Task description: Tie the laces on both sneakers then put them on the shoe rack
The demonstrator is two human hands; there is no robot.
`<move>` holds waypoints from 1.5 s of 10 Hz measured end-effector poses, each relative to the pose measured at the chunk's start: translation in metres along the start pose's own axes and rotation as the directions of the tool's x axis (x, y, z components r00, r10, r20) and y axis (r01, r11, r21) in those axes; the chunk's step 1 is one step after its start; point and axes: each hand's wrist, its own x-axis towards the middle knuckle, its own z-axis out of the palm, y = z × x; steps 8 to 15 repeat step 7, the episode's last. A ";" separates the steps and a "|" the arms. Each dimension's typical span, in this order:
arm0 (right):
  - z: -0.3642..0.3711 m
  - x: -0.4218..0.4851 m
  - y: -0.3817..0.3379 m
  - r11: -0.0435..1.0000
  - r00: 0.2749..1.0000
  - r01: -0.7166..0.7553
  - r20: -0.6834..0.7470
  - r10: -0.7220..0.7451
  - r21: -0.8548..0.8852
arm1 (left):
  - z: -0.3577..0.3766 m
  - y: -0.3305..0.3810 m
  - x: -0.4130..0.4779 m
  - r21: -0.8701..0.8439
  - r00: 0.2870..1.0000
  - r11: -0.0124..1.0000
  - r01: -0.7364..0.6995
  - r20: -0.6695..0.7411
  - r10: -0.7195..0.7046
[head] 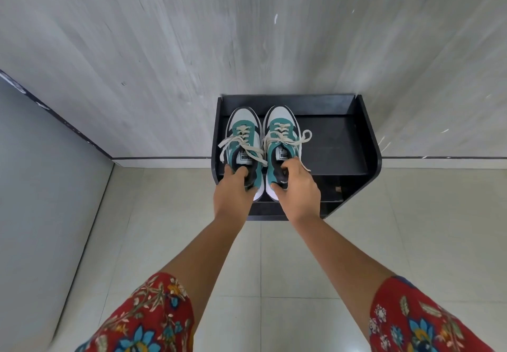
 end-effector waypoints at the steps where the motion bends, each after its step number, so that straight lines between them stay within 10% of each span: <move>1: -0.003 -0.002 -0.002 0.999 0.999 -0.033 0.008 0.033 0.021 | -0.001 0.001 0.000 -0.031 1.000 0.999 0.004 0.002 -0.004; 15: -0.036 -0.015 -0.022 0.974 0.984 -0.176 0.037 0.172 0.143 | -0.030 0.019 -0.016 -0.142 0.996 0.988 0.056 -0.054 -0.064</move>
